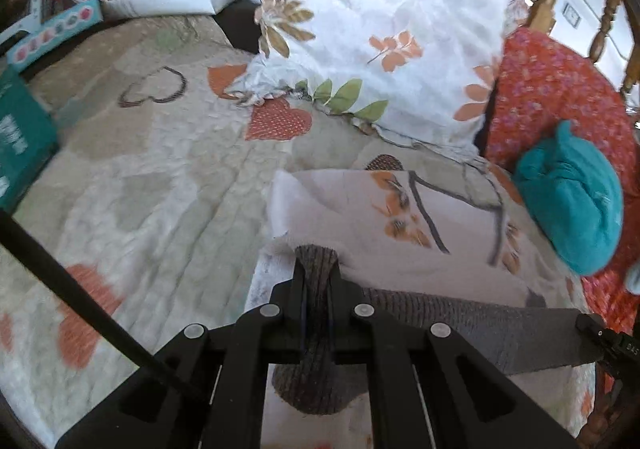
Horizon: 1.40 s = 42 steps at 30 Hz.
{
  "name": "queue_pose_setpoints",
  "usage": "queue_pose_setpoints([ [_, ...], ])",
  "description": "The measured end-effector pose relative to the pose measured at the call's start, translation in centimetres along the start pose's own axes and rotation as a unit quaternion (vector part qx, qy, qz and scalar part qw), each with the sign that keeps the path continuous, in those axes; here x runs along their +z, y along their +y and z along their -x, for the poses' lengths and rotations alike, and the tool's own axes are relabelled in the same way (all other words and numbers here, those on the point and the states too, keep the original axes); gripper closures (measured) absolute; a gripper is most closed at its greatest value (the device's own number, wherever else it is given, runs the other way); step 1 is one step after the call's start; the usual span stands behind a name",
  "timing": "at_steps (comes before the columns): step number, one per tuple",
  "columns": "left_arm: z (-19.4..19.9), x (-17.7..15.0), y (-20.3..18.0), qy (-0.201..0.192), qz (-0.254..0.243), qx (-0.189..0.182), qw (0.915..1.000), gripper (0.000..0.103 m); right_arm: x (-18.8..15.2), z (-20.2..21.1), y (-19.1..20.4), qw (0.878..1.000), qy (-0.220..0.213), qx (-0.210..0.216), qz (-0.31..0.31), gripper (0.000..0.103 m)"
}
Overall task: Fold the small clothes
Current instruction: 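Lift the hem and fold it up toward the collar with both grippers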
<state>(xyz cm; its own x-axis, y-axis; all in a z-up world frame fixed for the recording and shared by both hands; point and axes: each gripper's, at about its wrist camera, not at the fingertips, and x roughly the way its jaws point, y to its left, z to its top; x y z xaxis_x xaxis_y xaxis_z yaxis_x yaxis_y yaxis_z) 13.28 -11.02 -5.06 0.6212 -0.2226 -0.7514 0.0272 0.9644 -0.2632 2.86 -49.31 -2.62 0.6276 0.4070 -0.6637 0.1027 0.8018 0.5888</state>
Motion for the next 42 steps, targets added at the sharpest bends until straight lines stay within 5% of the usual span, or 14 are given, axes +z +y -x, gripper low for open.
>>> queue_pose_setpoints([
  [6,-6.3,2.6,-0.7,0.015,0.005,0.002,0.9999,0.088,5.8,-5.7,-3.2,1.0,-0.017,-0.004,-0.021,0.087],
  [8,-6.9,3.3,-0.5,0.004,0.019,0.004,0.9998,0.072,7.3,-6.4,-4.1,0.999,-0.036,-0.022,-0.027,0.044],
  [10,-6.8,4.0,-0.3,-0.013,0.025,0.012,0.9995,0.057,8.1,-6.6,-5.0,0.997,-0.062,-0.047,-0.029,0.03],
  [12,-6.3,4.4,0.2,-0.02,0.034,0.013,0.9992,0.048,8.4,-6.8,-5.6,0.996,-0.058,-0.052,-0.033,0.03],
  [17,-4.8,4.5,1.4,-0.005,0.056,-0.001,0.9984,0.048,8.3,-5.9,-6.5,0.995,-0.049,-0.076,-0.04,0.03],
  [25,-0.4,2.1,2.6,0.005,-0.033,0.026,0.9991,0.037,4.2,-2.3,-5.0,0.994,-0.008,-0.109,0.029,0.03],
  [28,0.2,0.3,4.3,0.034,-0.046,0.031,0.9979,0.037,1.5,-2.0,-4.5,0.99,0.014,-0.129,0.059,0.032],
  [31,-0.1,-1.2,5.5,0.066,-0.049,0.027,0.9962,0.037,-1.2,-2.8,-5.1,0.976,0.046,-0.194,0.09,0.037],
  [32,-0.3,-1.6,5.6,0.07,-0.052,0.026,0.9958,0.037,-1.7,-3.1,-5.4,0.977,0.054,-0.187,0.089,0.062],
  [34,-0.5,-2.2,5.5,0.078,-0.061,0.029,0.9946,0.037,-2.2,-2.6,-6.2,0.985,0.061,-0.151,0.063,0.088],
  [35,-0.5,-2.4,5.4,0.078,-0.062,0.029,0.9946,0.037,-2.1,-1.9,-6.5,0.988,0.058,-0.134,0.052,0.092],
  [42,-1.7,-3.3,3.6,0.092,-0.075,0.032,0.9924,0.037,-2.7,1.5,-8.3,0.975,0.064,-0.206,0.05,0.099],
])
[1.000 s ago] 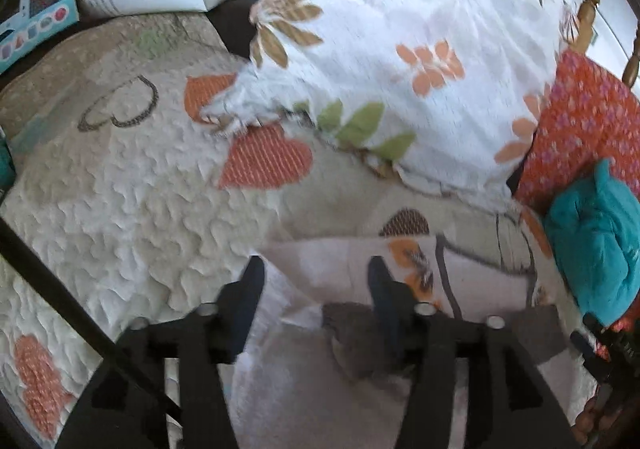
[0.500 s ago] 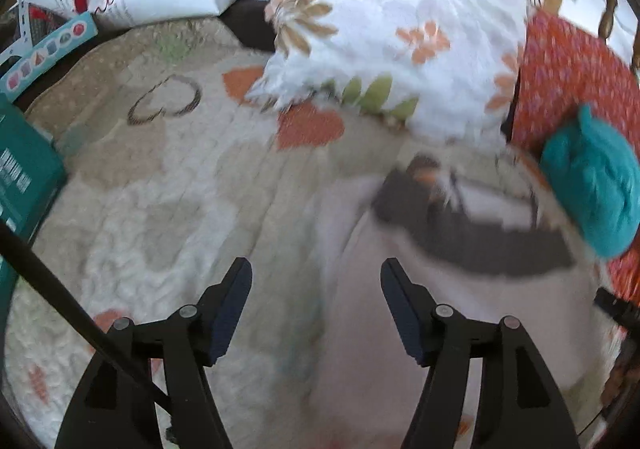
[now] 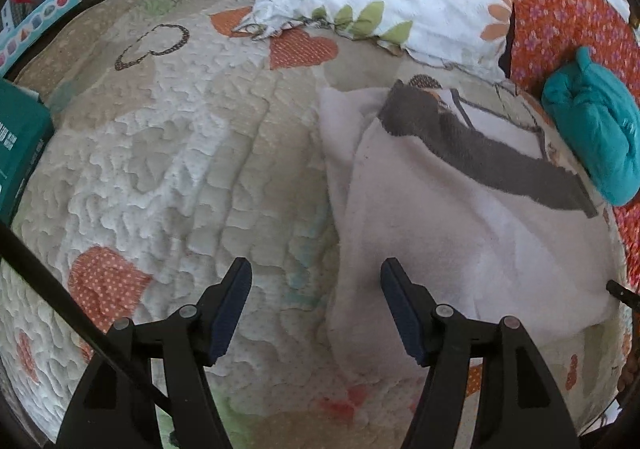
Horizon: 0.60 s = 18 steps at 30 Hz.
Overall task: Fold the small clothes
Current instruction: 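Open both grippers and release the folded hem onto the cardigan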
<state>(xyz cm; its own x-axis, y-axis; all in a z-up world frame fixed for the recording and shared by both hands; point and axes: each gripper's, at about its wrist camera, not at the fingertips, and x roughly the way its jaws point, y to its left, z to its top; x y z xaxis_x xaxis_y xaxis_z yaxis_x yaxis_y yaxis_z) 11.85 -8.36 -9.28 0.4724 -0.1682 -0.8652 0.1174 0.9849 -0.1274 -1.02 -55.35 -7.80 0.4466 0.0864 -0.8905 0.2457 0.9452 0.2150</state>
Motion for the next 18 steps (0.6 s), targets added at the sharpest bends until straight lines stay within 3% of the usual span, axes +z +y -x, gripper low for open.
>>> queue_pose_setpoints([
  [3,-0.7,-0.3,-0.6,0.012,-0.008,0.007,0.9999,0.037,-0.6,-1.3,0.1,0.998,0.024,-0.057,0.024,0.099],
  [6,-1.7,-0.6,-1.1,0.033,-0.034,0.046,0.9978,0.041,-0.3,-1.4,0.4,0.996,0.027,-0.073,0.031,0.096],
  [10,-1.2,-0.3,-0.9,0.042,-0.029,0.057,0.9971,0.047,1.3,1.1,0.3,0.996,-0.014,-0.082,0.011,0.085],
  [13,-0.2,0.2,-0.3,0.025,-0.028,0.117,0.9924,0.053,2.7,3.0,0.4,0.997,-0.056,-0.057,-0.011,0.075],
  [15,0.4,0.6,0.7,0.011,-0.014,0.161,0.9868,0.055,3.1,3.7,1.1,0.997,-0.073,-0.036,-0.016,0.075],
  [18,2.1,1.1,2.3,-0.007,0.023,0.143,0.9895,0.055,4.1,3.7,4.2,0.995,-0.094,0.018,-0.001,0.075],
])
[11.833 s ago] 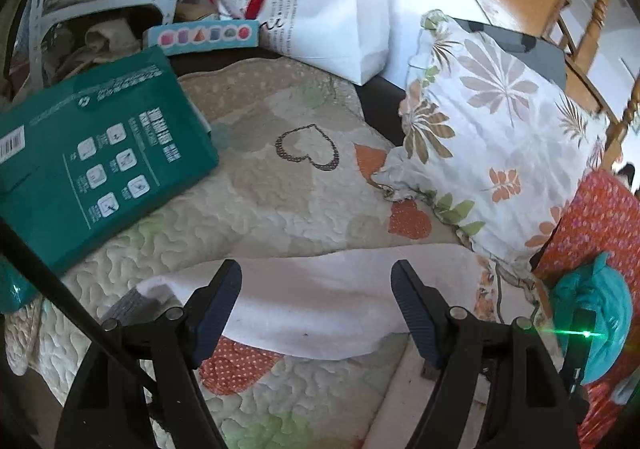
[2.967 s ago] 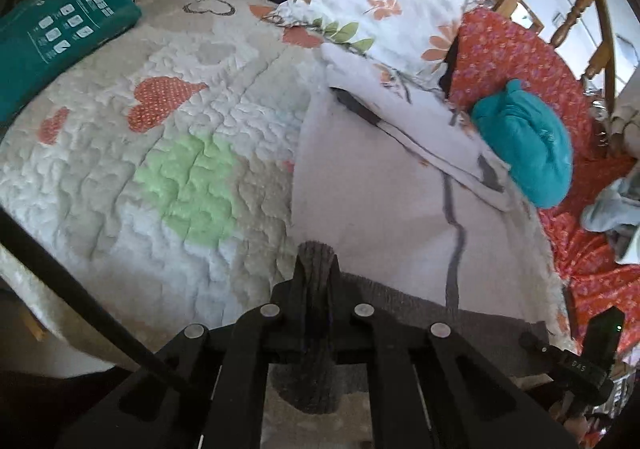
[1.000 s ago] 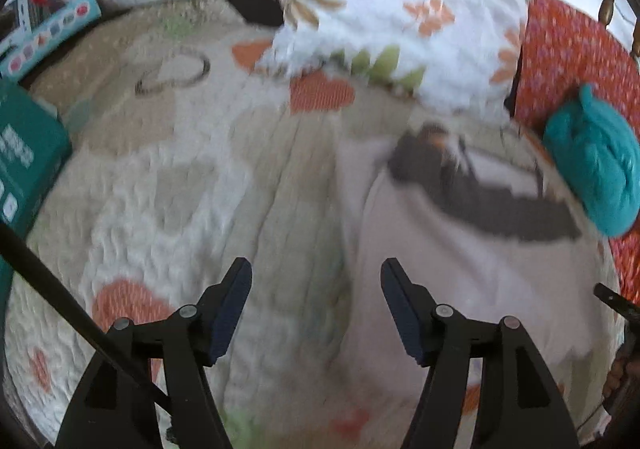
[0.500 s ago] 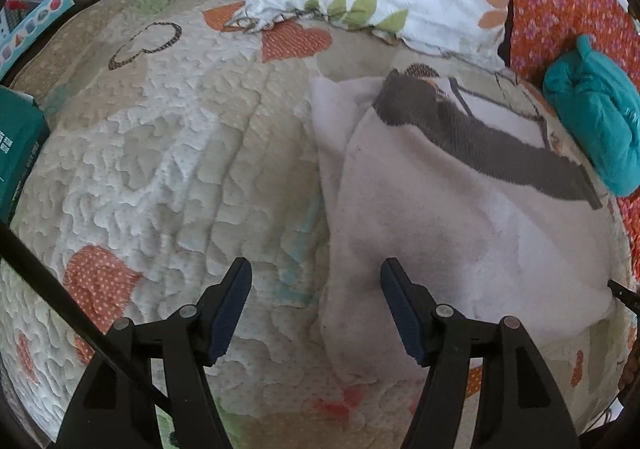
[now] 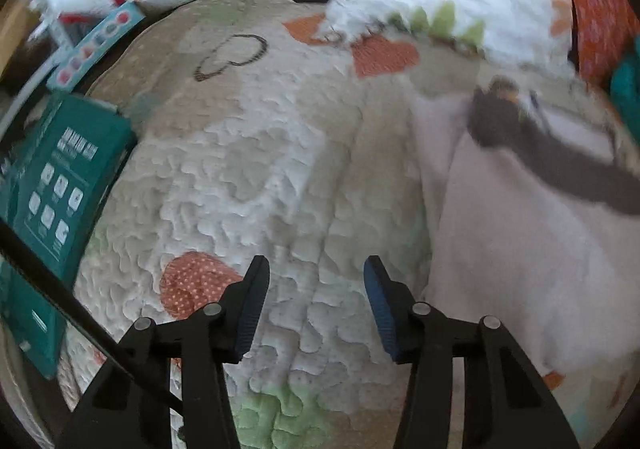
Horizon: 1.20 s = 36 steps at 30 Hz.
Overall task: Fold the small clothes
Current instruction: 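Open both grippers and release the folded hem onto the cardigan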
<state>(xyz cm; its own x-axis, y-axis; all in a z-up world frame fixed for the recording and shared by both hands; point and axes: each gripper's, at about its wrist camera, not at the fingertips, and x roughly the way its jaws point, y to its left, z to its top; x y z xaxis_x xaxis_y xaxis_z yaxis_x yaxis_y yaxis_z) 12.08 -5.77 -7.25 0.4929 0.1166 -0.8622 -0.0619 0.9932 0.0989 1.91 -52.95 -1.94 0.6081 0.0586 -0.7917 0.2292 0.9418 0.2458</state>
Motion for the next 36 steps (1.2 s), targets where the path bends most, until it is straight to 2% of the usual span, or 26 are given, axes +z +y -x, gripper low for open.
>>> queue_pose_setpoints([
  [2,1.5,0.3,1.2,-0.018,0.026,-0.02,0.9993,0.054,0.3,-0.7,2.5,0.999,-0.004,0.033,0.016,0.075],
  [5,3.7,0.8,2.2,-0.049,0.049,-0.043,0.9966,0.043,-0.5,-2.3,8.2,0.995,0.015,0.086,0.057,0.075],
  [8,5.6,1.2,3.2,-0.092,0.067,-0.039,0.9927,0.038,-1.1,-4.7,14.7,0.988,0.044,0.109,0.105,0.075],
  [10,6.1,1.9,3.4,-0.106,0.073,-0.036,0.991,0.034,-1.2,-6.8,19.2,0.981,0.064,0.123,0.134,0.075],
  [12,6.3,2.4,4.4,-0.108,0.089,-0.043,0.9893,0.034,-1.2,-9.5,23.5,0.976,0.078,0.123,0.159,0.075],
  [15,6.3,3.0,6.1,-0.099,0.125,-0.071,0.9846,0.034,-1.4,-14.0,29.6,0.97,0.084,0.09,0.21,0.075],
  [17,6.4,3.1,7.1,-0.099,0.144,-0.081,0.9813,0.034,-1.7,-17.7,33.4,0.962,0.112,0.076,0.239,0.075],
  [18,6.4,3.1,7.4,-0.101,0.149,-0.079,0.9805,0.034,-1.9,-19.1,34.8,0.959,0.127,0.067,0.244,0.071],
  [19,6.5,3.1,7.7,-0.103,0.152,-0.076,0.9801,0.034,-2.0,-20.0,36.4,0.96,0.111,0.043,0.253,0.064],
  [20,6.6,3.1,7.9,-0.105,0.153,-0.071,0.9799,0.034,-2.0,-20.0,37.5,0.96,0.095,0.043,0.26,0.057],
  [21,6.6,3.1,8.2,-0.108,0.154,-0.066,0.9799,0.033,-1.9,-20.1,38.7,0.957,0.1,0.069,0.263,0.055],
  [23,6.6,3.2,8.6,-0.113,0.154,-0.059,0.9799,0.033,-1.9,-19.9,39.5,0.951,0.128,0.124,0.252,0.056],
  [25,6.8,3.1,9.0,-0.116,0.156,-0.058,0.9792,0.03,-2.0,-18.4,39.3,0.949,0.131,0.156,0.242,0.056],
  [28,7.1,2.9,8.9,-0.121,0.155,-0.064,0.9784,0.03,-2.2,-15.7,36.8,0.951,0.125,0.155,0.239,0.056],
  [32,8.8,2.2,7.6,-0.152,0.141,-0.042,0.9773,0.025,-2.4,-11.2,30.7,0.96,0.119,0.134,0.216,0.055],
  [36,12.3,0.7,5.7,-0.228,0.129,-0.01,0.965,0.006,-2.8,-5.9,22.7,0.969,0.099,0.1,0.201,0.045],
])
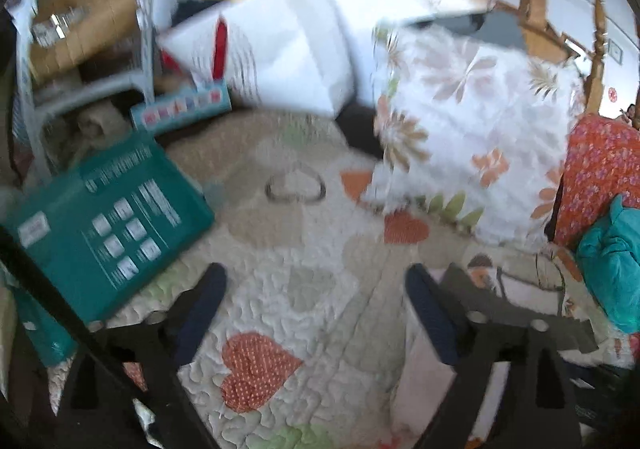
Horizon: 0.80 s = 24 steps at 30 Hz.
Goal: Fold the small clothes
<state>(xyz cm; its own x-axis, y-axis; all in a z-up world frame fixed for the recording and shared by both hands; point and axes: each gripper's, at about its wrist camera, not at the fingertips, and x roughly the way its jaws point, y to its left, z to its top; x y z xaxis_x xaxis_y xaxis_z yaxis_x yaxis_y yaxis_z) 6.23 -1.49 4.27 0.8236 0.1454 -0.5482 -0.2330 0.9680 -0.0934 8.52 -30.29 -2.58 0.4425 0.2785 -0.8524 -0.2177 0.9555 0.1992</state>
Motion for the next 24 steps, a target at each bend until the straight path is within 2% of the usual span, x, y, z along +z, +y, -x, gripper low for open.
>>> queue_pose_setpoints([
  [2,2.4,-0.4,-1.1,-0.042,-0.015,-0.003,0.999,0.004,-2.7,3.2,-2.8,1.0,-0.013,-0.023,-0.011,0.043],
  [4,4.3,-1.0,-2.2,-0.063,-0.026,-0.016,0.9975,0.004,-5.4,6.0,-5.6,0.998,-0.026,-0.042,-0.03,0.043],
  [8,8.2,-3.7,-4.4,-0.11,-0.039,-0.008,0.9931,0.0,-9.6,9.7,-10.4,0.993,-0.058,-0.049,-0.087,0.042],
  [10,9.4,-5.0,-5.3,-0.114,-0.043,-0.003,0.9925,0.0,-10.5,10.6,-12.2,0.989,-0.072,-0.045,-0.118,0.042],
  [13,10.8,-7.0,-7.0,-0.131,-0.056,-0.035,0.9892,0.0,-10.8,11.5,-13.5,0.986,-0.086,-0.029,-0.143,0.042],
  [15,11.0,-7.8,-8.3,-0.136,-0.075,-0.052,0.9865,0.0,-10.8,11.9,-13.6,0.985,-0.092,-0.035,-0.14,0.042],
  [18,10.3,-8.6,-10.1,-0.121,-0.112,-0.076,0.9834,0.0,-10.9,11.9,-13.4,0.984,-0.098,-0.048,-0.139,0.04],
  [20,9.3,-9.4,-10.9,-0.093,-0.123,-0.089,0.984,0.0,-11.0,11.5,-13.2,0.984,-0.097,-0.05,-0.138,0.039],
  [24,6.2,-10.9,-12.0,-0.003,-0.135,-0.111,0.9846,0.0,-11.0,10.4,-12.9,0.986,-0.086,-0.058,-0.131,0.038],
])
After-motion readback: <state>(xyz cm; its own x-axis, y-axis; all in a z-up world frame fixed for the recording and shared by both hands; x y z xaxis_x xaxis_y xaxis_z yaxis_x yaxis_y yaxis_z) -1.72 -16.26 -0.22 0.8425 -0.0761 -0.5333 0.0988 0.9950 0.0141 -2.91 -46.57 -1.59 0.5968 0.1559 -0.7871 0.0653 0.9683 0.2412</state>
